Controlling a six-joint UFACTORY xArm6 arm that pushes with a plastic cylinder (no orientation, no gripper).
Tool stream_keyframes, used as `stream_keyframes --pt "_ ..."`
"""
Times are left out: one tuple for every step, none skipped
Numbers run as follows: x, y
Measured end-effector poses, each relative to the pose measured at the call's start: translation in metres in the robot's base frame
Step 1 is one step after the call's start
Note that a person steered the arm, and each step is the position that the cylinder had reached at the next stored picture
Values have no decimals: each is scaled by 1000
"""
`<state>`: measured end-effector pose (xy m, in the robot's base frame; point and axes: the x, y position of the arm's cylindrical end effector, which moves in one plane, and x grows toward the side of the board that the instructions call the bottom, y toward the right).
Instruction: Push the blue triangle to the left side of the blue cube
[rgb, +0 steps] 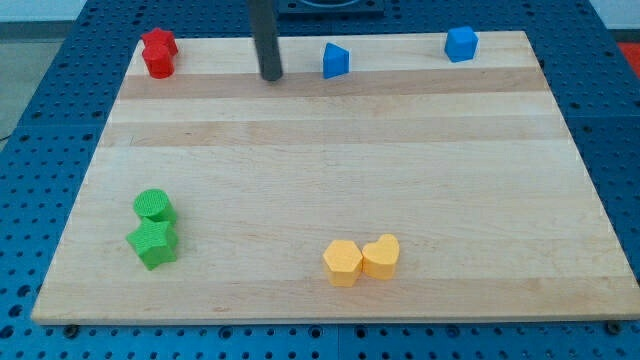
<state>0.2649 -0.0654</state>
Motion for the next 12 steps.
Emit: stream_keyframes --pt "-3 90" --pt "-3 171" --pt "-3 192" --pt "0 129" --pt "-2 61" --pt "-28 60" --pt "-45 111" --pt "-46 185" --pt "-46 237" --pt "-46 223" --pt "-46 168" --pt "-44 115"
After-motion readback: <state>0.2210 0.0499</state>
